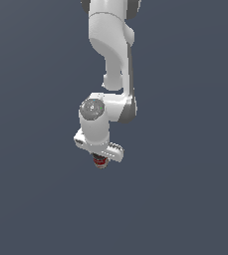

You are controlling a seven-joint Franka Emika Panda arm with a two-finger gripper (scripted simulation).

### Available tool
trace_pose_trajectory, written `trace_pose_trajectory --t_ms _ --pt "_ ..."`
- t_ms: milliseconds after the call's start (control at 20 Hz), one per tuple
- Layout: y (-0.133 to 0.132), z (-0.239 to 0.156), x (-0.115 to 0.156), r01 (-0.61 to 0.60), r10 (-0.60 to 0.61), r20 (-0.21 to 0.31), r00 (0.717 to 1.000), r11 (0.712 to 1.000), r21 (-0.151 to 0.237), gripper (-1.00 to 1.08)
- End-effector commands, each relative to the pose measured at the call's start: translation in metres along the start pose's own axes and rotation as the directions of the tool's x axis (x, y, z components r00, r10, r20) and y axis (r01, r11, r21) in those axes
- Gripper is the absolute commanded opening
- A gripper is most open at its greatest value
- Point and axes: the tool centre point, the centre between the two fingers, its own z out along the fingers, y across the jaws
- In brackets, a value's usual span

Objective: Pick up the object and move it to a goal position.

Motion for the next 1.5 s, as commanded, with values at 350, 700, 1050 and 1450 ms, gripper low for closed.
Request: trace_pose_trajectory --t_ms 350,700,1050,1450 --pt "0.002 -0.007 -0.001 0.0 0.0 0.0 1.0 1.0 0.0 -1.0" --pt "0.013 -0.039 -0.005 0.0 0.0 0.0 1.0 1.0 0.0 -1.0" --pt "0.034 -0.102 -0.012 0.0 0.0 0.0 1.0 1.0 0.001 -1.0" --pt "0.065 -0.195 -0.022 -0.001 0.001 0.0 1.0 1.0 0.001 -1.0"
